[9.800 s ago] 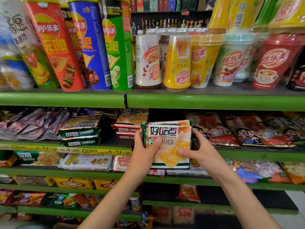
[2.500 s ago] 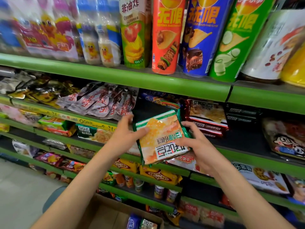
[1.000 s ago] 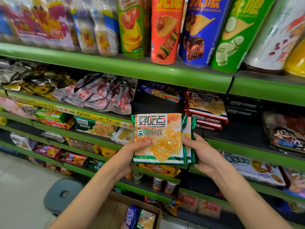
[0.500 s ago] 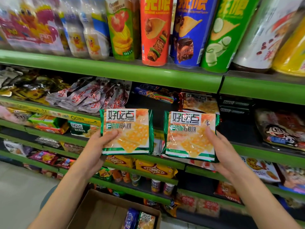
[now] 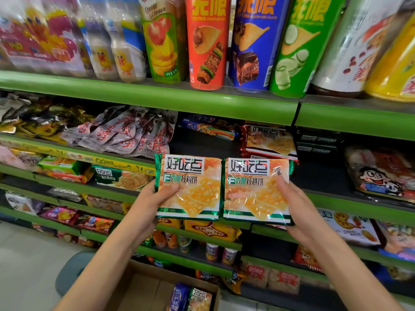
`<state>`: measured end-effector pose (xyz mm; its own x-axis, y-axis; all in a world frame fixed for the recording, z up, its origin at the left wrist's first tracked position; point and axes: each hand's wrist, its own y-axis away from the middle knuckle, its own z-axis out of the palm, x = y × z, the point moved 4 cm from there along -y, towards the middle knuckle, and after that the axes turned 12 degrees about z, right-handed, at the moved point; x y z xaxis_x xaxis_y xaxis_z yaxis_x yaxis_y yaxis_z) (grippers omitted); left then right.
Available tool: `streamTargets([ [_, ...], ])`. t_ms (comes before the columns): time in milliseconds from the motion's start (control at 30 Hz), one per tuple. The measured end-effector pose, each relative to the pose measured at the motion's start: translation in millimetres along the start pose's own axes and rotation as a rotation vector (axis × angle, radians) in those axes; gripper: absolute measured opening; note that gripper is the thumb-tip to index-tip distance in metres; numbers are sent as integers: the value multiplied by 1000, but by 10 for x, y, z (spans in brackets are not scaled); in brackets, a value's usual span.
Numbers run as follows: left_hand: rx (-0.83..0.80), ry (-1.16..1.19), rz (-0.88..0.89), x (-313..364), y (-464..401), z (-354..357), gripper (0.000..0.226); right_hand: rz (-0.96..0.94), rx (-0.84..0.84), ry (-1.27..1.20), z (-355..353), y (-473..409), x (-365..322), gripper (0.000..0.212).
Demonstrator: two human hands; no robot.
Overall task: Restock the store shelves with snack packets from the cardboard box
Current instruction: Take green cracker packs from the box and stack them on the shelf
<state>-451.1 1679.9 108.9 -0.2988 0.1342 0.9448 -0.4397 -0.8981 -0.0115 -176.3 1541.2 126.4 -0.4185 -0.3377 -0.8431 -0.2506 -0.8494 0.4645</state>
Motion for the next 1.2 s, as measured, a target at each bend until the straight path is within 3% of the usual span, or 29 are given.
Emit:
streamTargets([
  [433,-22,-39,6,-25,-20,61,56,-13,4,-58,-62,22,49,136],
  [500,-23,-42,2,-23,-20,72,56,-23,9,-79,-88,26,68,131],
  [567,-25,-29,-1,-23,-33,75,58,-26,36,-113,-109,37,70,111],
  [667,40,186,-2,-82,-53,91,49,19,3,-232,-117,14,105,53],
  [700,78,322,-30,-131,-44,109,46,46,-31,-309,-111,1,143,46],
  [767,57,613,-114,-218,19,226,37,137,-114,-526,-76,-8,237,45],
  [900,-215,922,-202,-292,202,644,46,320,-431,-796,190,36,423,54],
  [1000,-283,1008,-230,-354,286,897,43,367,-574,-874,375,73,514,57],
  [1200,-307,1024,-263,-371,283,1044,36,375,-587,-882,471,62,525,54],
])
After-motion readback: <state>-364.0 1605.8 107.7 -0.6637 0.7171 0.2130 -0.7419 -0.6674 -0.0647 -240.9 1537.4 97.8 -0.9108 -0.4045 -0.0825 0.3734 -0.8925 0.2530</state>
